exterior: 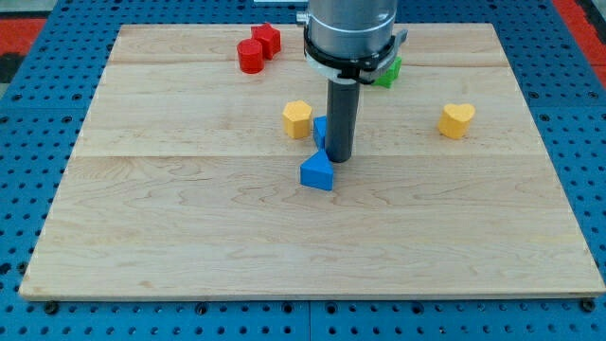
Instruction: Move blue triangle to center of the board
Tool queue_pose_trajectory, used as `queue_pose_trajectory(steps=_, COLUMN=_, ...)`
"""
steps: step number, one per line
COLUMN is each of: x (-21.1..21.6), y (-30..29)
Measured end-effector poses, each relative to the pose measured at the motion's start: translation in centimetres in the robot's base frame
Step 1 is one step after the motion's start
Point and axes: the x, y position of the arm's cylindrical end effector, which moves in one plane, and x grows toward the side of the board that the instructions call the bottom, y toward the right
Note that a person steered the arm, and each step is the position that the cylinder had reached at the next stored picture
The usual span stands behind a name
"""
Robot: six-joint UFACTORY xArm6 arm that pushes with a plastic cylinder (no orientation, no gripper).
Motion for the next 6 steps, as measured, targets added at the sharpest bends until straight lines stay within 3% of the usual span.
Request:
queue_pose_trajectory(steps=1, x=1.3, y=1.0)
queue_pose_trajectory(steps=2, x=3.6, y=7.0)
queue_pose_trajectory(steps=4, x=4.4, y=-3.9)
queue_pose_trajectory(steps=5, x=0.2, y=-5.8)
queue_pose_trajectory(steps=6, x=1.4, y=-6.6)
